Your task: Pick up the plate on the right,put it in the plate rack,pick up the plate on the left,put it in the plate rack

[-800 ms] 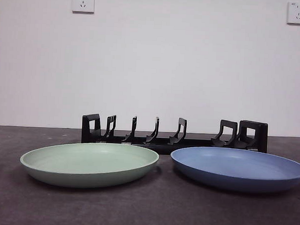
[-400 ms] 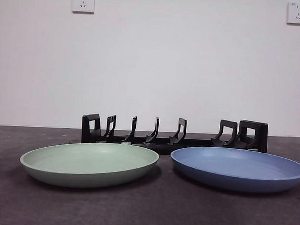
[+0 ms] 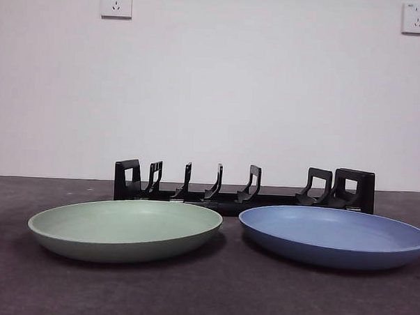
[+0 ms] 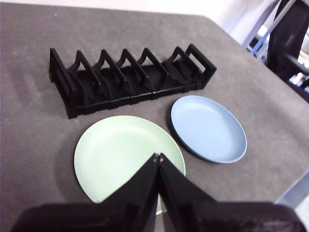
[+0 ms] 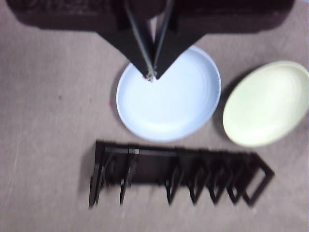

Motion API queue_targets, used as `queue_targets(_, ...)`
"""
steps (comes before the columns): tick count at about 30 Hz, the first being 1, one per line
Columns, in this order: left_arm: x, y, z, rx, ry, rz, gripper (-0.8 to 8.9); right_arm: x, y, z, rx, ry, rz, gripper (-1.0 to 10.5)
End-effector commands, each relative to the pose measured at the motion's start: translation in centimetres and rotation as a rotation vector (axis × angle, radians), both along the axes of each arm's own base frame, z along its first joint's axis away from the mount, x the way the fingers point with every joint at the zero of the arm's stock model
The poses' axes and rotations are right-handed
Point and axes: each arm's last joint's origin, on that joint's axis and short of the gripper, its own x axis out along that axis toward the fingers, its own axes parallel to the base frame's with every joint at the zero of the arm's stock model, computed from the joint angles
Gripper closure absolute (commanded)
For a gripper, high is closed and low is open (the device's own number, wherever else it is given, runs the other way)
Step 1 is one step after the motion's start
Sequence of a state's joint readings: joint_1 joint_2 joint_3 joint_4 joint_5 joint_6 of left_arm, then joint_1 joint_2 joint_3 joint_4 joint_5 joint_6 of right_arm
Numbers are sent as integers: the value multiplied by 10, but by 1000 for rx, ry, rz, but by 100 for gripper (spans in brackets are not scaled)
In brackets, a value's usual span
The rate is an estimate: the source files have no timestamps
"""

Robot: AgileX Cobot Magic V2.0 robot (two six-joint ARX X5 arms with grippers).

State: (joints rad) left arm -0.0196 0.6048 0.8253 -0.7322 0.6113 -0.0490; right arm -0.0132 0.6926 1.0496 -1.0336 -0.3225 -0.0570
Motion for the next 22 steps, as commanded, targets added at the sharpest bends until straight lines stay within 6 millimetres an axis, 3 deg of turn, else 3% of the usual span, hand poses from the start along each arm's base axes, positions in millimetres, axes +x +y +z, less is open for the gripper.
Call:
queue_targets(1,0,0,5,38,-19,-37,820,3,0,-2,-22,18,23,956)
queue_targets(10,4,-5,4,33,2,-116,794,4,1,-2,11,32,60,943)
queue_targets(11,4,-6,4,33,-4,-121,709,4,1,-2,11,32,60,926)
queue_targets(14,3,-9,8,29,-13,-151,159,4,2,-2,37,35,75,569)
queue_targets(16,4,-12,12,6,-15,-205,149,6,3,-3,51,44,84,371)
queue_targets(22,12,-18,21,14,-22,-266,153,9,3,-4,84,65,91,347)
